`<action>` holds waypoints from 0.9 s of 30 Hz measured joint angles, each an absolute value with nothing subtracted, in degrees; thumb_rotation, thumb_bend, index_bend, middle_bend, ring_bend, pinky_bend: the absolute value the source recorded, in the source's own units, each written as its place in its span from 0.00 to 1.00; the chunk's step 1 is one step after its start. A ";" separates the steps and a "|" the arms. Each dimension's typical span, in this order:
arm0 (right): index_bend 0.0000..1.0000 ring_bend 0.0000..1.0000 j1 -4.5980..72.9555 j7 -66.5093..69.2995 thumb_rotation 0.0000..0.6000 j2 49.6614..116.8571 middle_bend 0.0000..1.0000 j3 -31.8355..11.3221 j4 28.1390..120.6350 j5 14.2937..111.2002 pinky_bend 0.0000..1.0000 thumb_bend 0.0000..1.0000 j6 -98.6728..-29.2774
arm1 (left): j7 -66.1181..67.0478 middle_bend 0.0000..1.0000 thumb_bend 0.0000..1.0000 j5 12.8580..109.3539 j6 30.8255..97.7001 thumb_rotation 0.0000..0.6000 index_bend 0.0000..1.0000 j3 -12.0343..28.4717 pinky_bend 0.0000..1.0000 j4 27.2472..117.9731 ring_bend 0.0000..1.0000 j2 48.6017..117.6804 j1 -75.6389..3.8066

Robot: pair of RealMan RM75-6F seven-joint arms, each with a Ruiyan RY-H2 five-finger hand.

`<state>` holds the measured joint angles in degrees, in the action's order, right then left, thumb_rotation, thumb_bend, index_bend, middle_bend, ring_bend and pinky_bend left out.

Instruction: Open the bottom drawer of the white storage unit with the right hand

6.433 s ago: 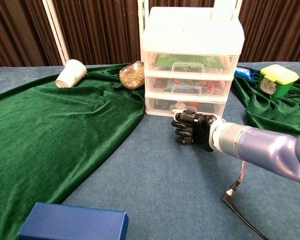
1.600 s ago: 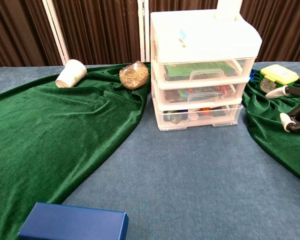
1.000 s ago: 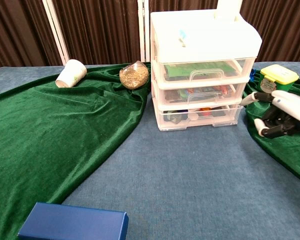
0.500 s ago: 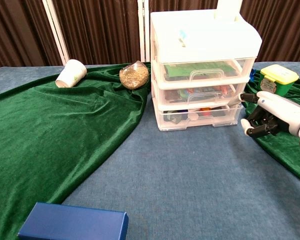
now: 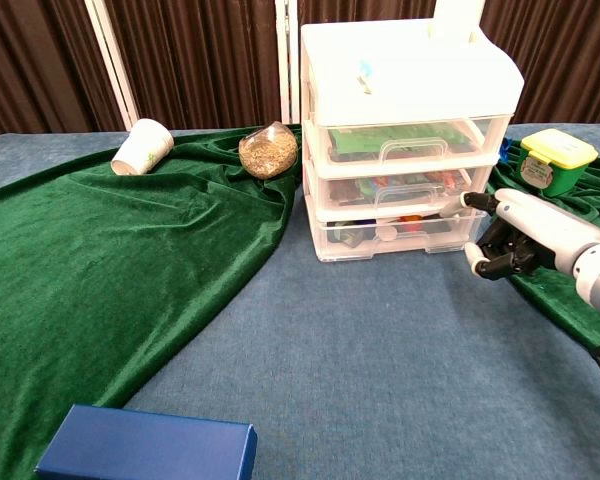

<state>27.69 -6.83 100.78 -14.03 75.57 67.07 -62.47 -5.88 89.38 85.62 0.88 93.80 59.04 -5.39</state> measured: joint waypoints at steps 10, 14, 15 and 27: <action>0.35 0.92 28.58 -7.59 1.00 101.77 0.88 -13.90 74.32 65.94 0.79 0.55 -61.43 | -6.06 0.00 0.04 89.35 85.53 1.00 0.00 0.86 0.00 93.78 0.00 58.98 -5.43; 0.40 0.92 28.70 -7.85 1.00 101.89 0.88 -13.89 74.30 65.80 0.79 0.55 -61.69 | -6.07 0.00 0.04 89.42 85.51 1.00 0.00 0.81 0.00 93.78 0.00 58.98 -5.43; 0.41 0.92 28.68 -7.87 1.00 101.87 0.88 -13.86 74.38 65.80 0.79 0.56 -61.76 | -6.08 0.00 0.04 89.41 85.49 1.00 0.00 0.81 0.00 93.78 0.00 58.98 -5.44; 0.44 0.92 26.92 -9.66 1.00 100.22 0.88 -11.93 78.47 66.28 0.79 0.56 -63.96 | -5.88 0.00 0.04 89.53 85.48 1.00 0.00 0.74 0.00 93.88 0.00 58.99 -5.46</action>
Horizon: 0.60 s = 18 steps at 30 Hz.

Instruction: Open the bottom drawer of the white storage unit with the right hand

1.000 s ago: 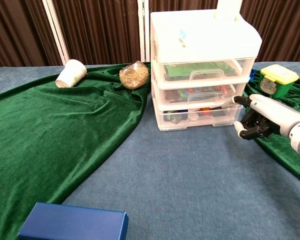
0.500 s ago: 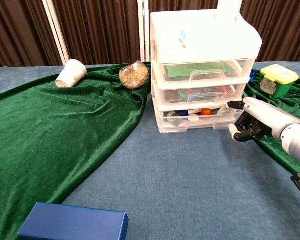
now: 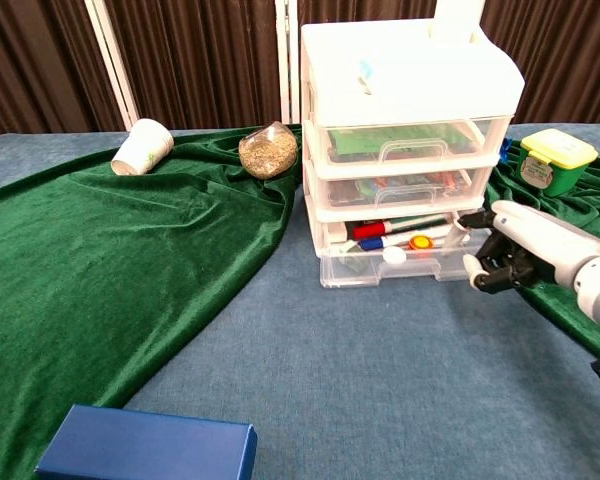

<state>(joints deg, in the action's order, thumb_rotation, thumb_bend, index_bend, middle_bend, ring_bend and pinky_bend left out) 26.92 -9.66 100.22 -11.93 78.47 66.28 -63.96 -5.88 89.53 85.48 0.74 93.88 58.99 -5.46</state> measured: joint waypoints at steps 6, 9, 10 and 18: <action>0.44 0.92 24.89 -10.28 1.00 98.71 0.88 -10.48 81.14 66.03 0.79 0.57 -65.61 | -5.61 0.00 0.04 89.79 85.63 1.00 0.00 0.63 0.00 94.03 0.00 59.02 -5.40; 0.44 0.92 23.80 -10.13 1.00 97.88 0.88 -9.76 82.62 66.37 0.79 0.57 -66.76 | -5.51 0.00 0.04 89.70 85.48 1.00 0.00 0.62 0.00 94.05 0.00 59.03 -5.43; 0.44 0.92 23.44 -10.11 1.00 97.63 0.88 -9.48 82.97 66.54 0.79 0.57 -67.16 | -5.45 0.00 0.04 89.64 85.30 1.00 0.00 0.59 0.00 94.08 0.00 59.03 -5.47; 0.43 0.92 21.35 -9.41 1.00 95.87 0.88 -7.92 85.24 68.00 0.79 0.57 -68.99 | -5.13 0.00 0.05 89.61 85.22 1.00 0.00 0.51 0.00 94.30 0.00 58.96 -5.48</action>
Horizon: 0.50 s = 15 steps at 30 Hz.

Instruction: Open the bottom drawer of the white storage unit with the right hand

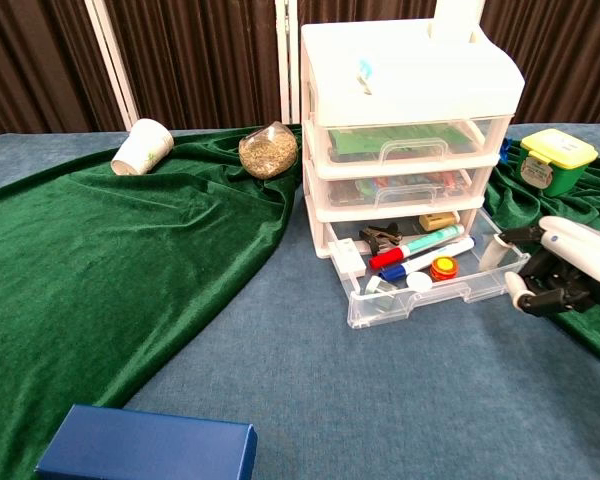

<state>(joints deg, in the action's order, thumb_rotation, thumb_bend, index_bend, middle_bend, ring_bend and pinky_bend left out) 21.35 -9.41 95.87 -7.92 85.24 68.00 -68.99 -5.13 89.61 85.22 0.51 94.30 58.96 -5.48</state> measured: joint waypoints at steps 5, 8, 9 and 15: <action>0.20 0.92 21.02 -9.15 1.00 95.52 0.88 -7.71 85.59 68.53 0.78 0.57 -69.10 | -5.08 0.00 0.05 89.56 85.18 1.00 0.00 0.51 0.00 94.28 0.00 58.98 -5.49; 0.16 0.92 20.99 -8.93 1.00 95.44 0.88 -7.82 85.60 68.75 0.78 0.57 -69.10 | -5.19 0.00 0.04 89.46 85.18 1.00 0.00 0.56 0.00 94.21 0.00 58.97 -5.49; 0.16 0.92 20.97 -8.91 1.00 95.39 0.88 -7.87 85.59 68.92 0.78 0.57 -69.24 | -5.24 0.00 0.04 89.42 85.18 1.00 0.00 0.58 0.00 94.18 0.00 58.96 -5.49; 0.16 0.90 20.23 -8.85 1.00 94.04 0.86 -7.89 86.36 71.06 0.76 0.56 -71.74 | -5.74 0.00 0.04 89.02 85.34 1.00 0.00 0.82 0.00 93.82 0.00 58.95 -5.43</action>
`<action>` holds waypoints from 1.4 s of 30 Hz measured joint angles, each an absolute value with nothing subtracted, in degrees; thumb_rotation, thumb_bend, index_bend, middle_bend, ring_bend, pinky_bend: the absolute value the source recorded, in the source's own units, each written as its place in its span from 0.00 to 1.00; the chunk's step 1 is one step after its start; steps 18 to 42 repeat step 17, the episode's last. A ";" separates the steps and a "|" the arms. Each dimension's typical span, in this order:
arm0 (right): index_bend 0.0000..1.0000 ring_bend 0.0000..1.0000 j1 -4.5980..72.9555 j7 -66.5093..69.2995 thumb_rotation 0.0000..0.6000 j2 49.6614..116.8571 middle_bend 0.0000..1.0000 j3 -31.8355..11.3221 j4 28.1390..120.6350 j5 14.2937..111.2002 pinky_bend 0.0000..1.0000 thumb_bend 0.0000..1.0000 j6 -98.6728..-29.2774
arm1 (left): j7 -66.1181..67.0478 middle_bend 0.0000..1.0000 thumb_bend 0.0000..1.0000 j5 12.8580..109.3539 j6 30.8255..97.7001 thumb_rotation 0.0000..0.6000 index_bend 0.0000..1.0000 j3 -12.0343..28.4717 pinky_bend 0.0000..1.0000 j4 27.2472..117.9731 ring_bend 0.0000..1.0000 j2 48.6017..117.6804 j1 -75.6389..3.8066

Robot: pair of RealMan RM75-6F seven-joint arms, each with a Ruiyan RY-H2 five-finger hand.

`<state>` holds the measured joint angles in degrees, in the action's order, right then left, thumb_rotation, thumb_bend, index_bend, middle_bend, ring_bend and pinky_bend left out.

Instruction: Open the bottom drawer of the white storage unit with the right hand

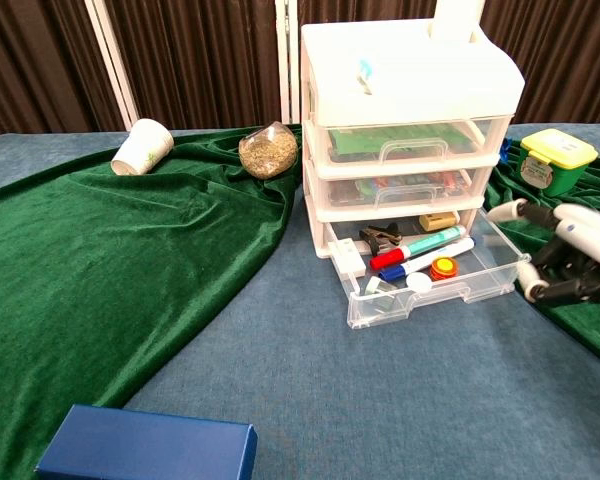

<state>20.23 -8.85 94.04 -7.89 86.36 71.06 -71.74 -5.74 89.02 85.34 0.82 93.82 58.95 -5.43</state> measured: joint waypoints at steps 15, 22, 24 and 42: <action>0.03 0.02 10.57 -3.73 1.00 78.57 0.01 -4.90 89.72 80.55 0.04 0.25 -87.06 | -3.65 0.00 0.04 87.32 84.42 1.00 0.00 1.45 0.00 92.79 0.00 60.23 -5.73; 0.01 0.00 9.18 -2.31 1.00 76.12 0.00 -3.97 90.13 81.44 0.00 0.22 -87.74 | -2.67 0.00 0.04 87.13 84.13 1.00 0.00 1.45 0.00 92.73 0.00 60.64 -5.85; 0.01 0.00 9.18 -2.31 1.00 76.12 0.00 -3.97 90.13 81.44 0.00 0.22 -87.74 | -2.67 0.00 0.04 87.13 84.13 1.00 0.00 1.45 0.00 92.73 0.00 60.64 -5.85; 0.01 0.00 9.18 -2.31 1.00 76.12 0.00 -3.97 90.13 81.44 0.00 0.22 -87.74 | -2.67 0.00 0.04 87.13 84.13 1.00 0.00 1.45 0.00 92.73 0.00 60.64 -5.85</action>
